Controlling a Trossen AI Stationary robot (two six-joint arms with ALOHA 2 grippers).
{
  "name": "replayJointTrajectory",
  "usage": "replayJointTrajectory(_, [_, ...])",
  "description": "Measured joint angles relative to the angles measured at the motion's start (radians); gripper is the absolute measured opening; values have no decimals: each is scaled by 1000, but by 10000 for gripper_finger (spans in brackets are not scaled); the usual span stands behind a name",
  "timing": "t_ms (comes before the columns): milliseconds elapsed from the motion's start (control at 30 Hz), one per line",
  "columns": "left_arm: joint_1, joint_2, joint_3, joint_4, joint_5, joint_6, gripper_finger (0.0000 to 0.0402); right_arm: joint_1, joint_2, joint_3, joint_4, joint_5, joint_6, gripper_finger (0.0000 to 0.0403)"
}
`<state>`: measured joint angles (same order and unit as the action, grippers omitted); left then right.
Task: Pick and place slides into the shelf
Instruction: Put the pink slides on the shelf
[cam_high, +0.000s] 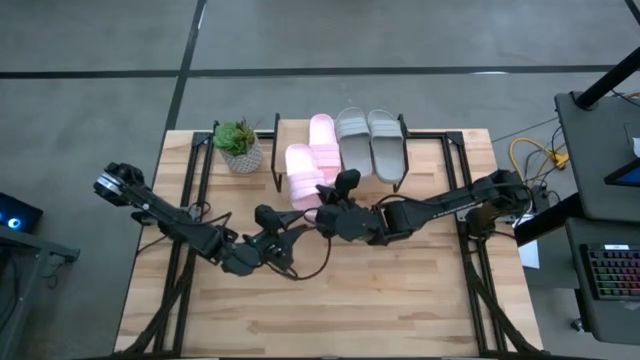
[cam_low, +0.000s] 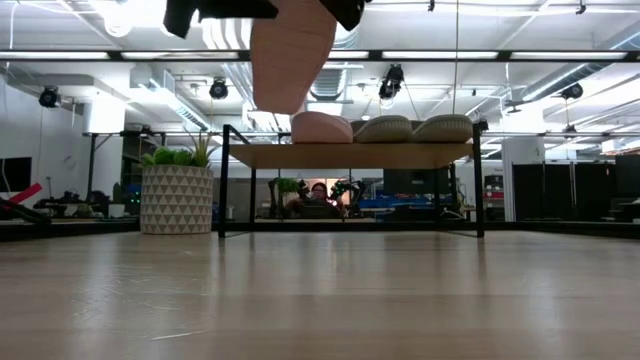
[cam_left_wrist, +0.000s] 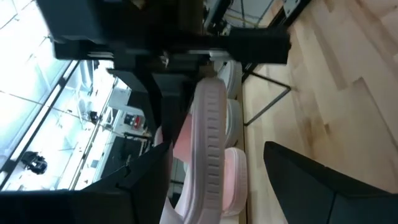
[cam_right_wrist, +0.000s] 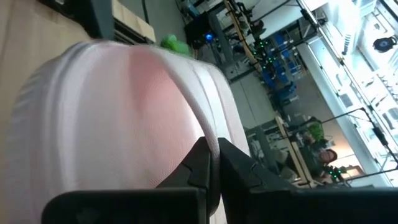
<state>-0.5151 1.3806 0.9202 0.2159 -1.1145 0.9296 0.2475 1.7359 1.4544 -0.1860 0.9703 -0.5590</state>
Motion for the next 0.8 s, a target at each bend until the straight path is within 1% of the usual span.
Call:
replayJointTrajectory(333, [46, 24, 36, -1, 0, -7, 237, 3, 0, 0, 42, 0, 1, 9])
replayJointTrajectory(633, [67, 81, 80, 2, 5, -7, 236, 3, 0, 0, 67, 0, -16, 9])
replayJointTrajectory(700, [71, 89, 89, 2, 6, -7, 228, 3, 0, 0, 67, 0, -17, 9])
replayJointTrajectory(800, [71, 92, 98, 2, 5, -7, 205, 3, 0, 0, 66, 0, -17, 9])
